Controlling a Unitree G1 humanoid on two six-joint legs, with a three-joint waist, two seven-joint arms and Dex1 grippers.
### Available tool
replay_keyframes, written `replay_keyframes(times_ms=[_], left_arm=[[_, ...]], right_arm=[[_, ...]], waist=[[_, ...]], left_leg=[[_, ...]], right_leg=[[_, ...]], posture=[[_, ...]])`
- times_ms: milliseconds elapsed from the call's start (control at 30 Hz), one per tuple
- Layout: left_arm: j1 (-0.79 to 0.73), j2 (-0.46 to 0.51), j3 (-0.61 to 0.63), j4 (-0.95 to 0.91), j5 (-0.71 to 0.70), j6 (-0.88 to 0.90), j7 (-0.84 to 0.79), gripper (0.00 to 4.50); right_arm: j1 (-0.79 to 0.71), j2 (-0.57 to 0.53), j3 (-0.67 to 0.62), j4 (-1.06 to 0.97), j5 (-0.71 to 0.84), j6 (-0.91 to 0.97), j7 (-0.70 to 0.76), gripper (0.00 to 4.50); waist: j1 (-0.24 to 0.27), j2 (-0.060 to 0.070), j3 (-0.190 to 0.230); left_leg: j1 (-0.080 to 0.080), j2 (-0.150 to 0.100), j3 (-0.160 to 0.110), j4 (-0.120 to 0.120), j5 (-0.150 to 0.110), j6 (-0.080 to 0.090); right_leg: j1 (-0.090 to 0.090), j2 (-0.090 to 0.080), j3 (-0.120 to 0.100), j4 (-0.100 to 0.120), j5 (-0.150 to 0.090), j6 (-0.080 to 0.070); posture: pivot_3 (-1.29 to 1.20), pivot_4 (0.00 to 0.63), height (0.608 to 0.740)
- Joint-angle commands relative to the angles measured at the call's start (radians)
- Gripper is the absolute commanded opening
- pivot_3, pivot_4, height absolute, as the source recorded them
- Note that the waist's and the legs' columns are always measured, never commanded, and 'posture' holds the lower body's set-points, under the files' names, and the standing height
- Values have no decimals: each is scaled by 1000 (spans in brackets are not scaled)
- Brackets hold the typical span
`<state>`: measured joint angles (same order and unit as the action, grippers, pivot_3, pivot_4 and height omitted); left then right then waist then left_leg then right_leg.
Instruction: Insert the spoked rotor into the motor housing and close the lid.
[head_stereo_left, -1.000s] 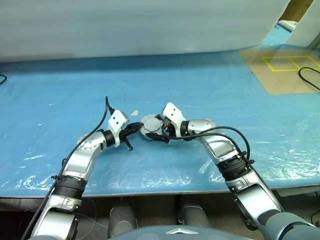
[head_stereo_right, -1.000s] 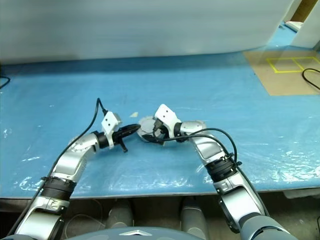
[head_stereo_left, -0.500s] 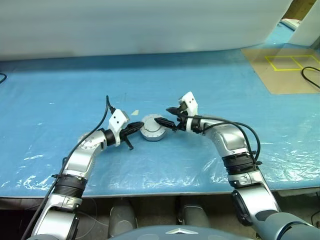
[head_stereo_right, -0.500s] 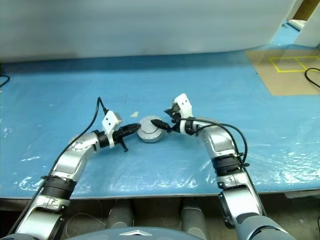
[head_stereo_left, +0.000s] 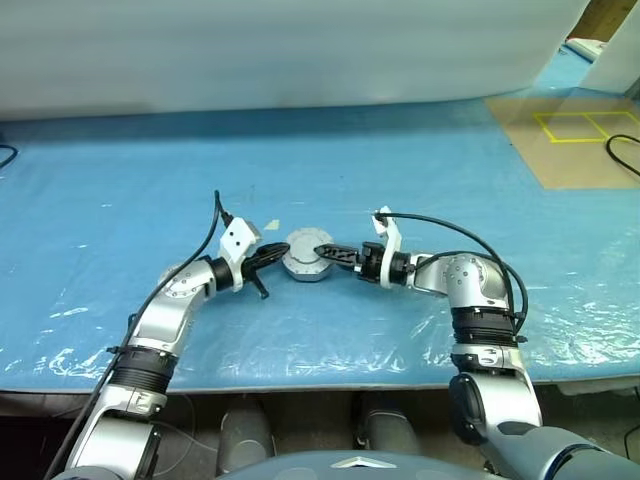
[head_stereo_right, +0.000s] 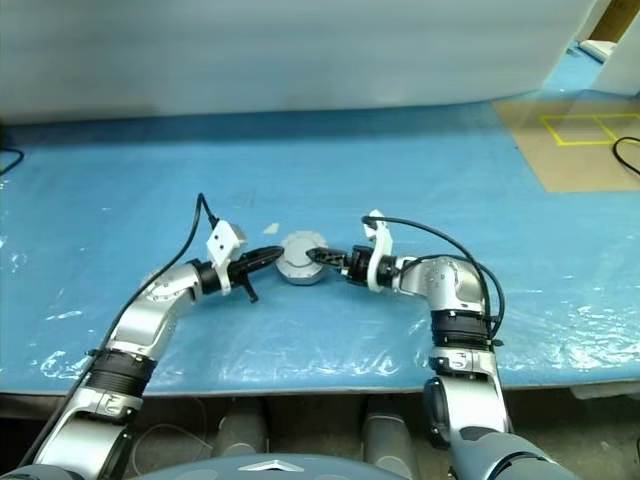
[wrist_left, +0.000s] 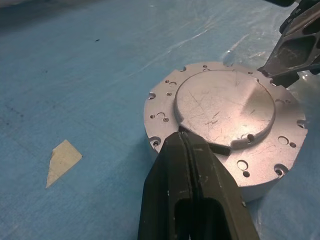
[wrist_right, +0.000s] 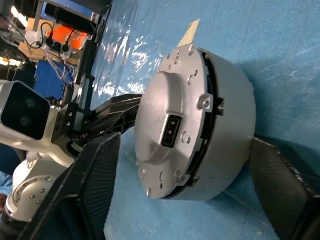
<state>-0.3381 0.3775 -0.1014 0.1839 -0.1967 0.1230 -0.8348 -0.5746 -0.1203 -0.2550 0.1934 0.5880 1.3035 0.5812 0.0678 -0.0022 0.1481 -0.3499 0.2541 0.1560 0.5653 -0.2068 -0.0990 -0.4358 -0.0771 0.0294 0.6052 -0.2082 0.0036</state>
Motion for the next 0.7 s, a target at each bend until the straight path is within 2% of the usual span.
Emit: replay_keyframes(times_ms=[33, 133, 200, 233, 500, 600, 700], left_arm=[[8, 1, -25, 20, 21, 5, -6, 0], [6, 3, -26, 23, 22, 3, -7, 0], [6, 4, -25, 24, 23, 3, -9, 0], [6, 4, -25, 24, 23, 3, -10, 0], [0, -13, -9, 25, 8, 5, 1, 0], [-16, -73, 90, -2, -114, 69, 40, 0], [-44, -122, 207, -27, -243, 156, 94, 0]], right_arm=[[-18, 17, -53, -9, 67, 26, -16, 2872], [-26, 21, -80, -8, 94, 39, -21, 1854], [-29, 24, -92, -10, 111, 44, -24, 1290], [-30, 26, -99, -12, 119, 48, -25, 1172], [-8, 24, -71, -41, 126, 61, -34, 1171], [-7, 29, -87, -34, 131, 43, -42, 1171], [-28, 61, -166, -7, 171, 17, -65, 1171]], waist=[[1, 0, 0], [2, 1, 0], [3, 1, 0], [3, 1, 0], [3, 1, 0], [3, 1, 1], [1, 0, 1]], left_leg=[[0, 0, 0, 0, 0, 0], [0, 0, 0, -1, 0, 0], [0, 0, 0, -1, 0, 0], [0, 0, 0, -1, 0, 0], [0, 0, 0, -1, 0, 0], [-1, -1, 0, -1, 0, 0], [-2, -1, 0, -1, 0, 0]], right_leg=[[0, 0, 0, 0, 0, 0], [0, 0, 0, 0, 0, 0], [0, 0, 0, 0, 0, 0], [0, 0, 0, 0, 0, 0], [0, 0, 0, 0, 0, 0], [0, 0, 0, 0, 0, 0], [-2, 0, 0, 0, 0, 0]], posture=[[0, 150, 740], [0, 150, 740], [0, 150, 740], [0, 150, 740], [0, 150, 740], [0, 150, 740], [0, 150, 740]])
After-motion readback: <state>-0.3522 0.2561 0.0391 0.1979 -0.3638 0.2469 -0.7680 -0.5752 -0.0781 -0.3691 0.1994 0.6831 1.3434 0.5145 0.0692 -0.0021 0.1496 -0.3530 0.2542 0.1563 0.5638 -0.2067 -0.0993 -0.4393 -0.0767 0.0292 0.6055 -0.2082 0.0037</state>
